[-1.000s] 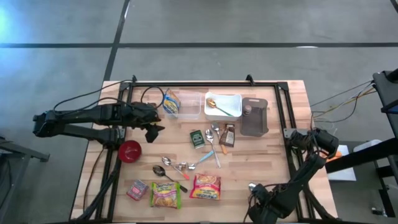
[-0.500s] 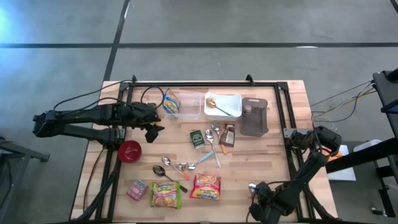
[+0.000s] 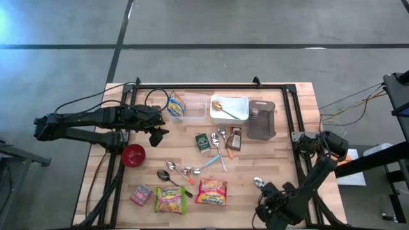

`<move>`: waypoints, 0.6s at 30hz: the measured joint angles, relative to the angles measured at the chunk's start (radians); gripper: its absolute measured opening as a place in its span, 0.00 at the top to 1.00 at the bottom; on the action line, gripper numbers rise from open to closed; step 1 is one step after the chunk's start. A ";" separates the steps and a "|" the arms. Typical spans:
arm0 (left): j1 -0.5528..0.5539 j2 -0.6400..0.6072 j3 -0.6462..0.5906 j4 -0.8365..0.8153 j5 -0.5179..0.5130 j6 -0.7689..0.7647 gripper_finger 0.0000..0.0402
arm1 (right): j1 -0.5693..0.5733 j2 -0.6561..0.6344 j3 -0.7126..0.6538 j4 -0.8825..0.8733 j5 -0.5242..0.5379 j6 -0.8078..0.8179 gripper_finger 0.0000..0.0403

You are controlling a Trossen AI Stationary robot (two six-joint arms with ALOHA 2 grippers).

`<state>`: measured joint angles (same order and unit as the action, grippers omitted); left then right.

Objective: Pick & Place Food Item
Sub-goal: Put the light green spoon into the white bin

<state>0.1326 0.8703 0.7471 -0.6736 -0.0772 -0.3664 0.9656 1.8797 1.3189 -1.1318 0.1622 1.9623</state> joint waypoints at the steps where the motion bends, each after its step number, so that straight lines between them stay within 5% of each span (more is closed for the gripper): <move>1: 0.000 0.000 0.000 0.000 0.000 0.000 0.41 | -0.006 -0.007 0.016 -0.032 0.020 -0.013 0.92; 11: 0.000 0.000 0.000 -0.001 0.000 0.000 0.41 | -0.114 -0.168 0.077 -0.306 0.253 -0.212 0.92; 18: 0.000 0.000 0.000 -0.001 0.000 0.000 0.41 | -0.349 -0.341 0.056 -0.322 0.409 -0.557 0.92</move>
<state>0.1329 0.8703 0.7471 -0.6746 -0.0776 -0.3664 0.6170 1.5388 1.3753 -1.4538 0.5710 1.4052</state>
